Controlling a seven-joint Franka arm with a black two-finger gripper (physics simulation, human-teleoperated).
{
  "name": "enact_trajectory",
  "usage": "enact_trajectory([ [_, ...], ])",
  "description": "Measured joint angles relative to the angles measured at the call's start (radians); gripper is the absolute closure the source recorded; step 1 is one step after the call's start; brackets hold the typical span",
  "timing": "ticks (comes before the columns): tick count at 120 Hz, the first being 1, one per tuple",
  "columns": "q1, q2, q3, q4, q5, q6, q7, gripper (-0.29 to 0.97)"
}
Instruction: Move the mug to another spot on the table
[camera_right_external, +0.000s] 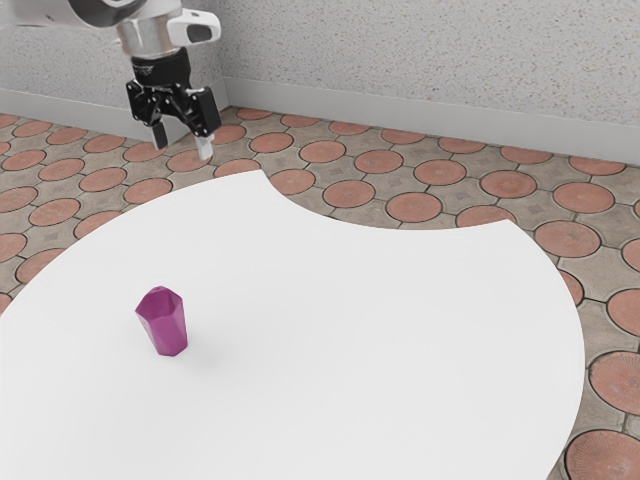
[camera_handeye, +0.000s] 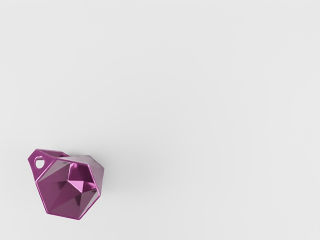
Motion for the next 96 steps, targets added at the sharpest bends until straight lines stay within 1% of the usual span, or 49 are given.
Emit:
enact_trajectory([
  [28,-0.001,0.001,0.021,0.002,-0.018,-0.003,0.001,0.0],
  [36,-0.017,0.005,0.057,0.002,-0.035,-0.002,-0.001,0.0],
  [44,-0.024,0.012,0.109,0.002,-0.046,0.0,-0.012,0.0],
  [54,-0.003,0.057,0.173,0.002,-0.053,0.006,-0.036,0.0],
  [60,0.01,0.093,0.193,0.002,-0.056,0.013,-0.056,0.0],
  [68,0.003,0.137,0.222,0.002,-0.067,0.021,-0.081,0.0],
  [79,0.008,0.205,0.272,-0.003,-0.111,0.029,-0.111,0.0],
  [96,0.046,0.268,0.285,-0.033,-0.175,0.052,-0.151,0.0],
])
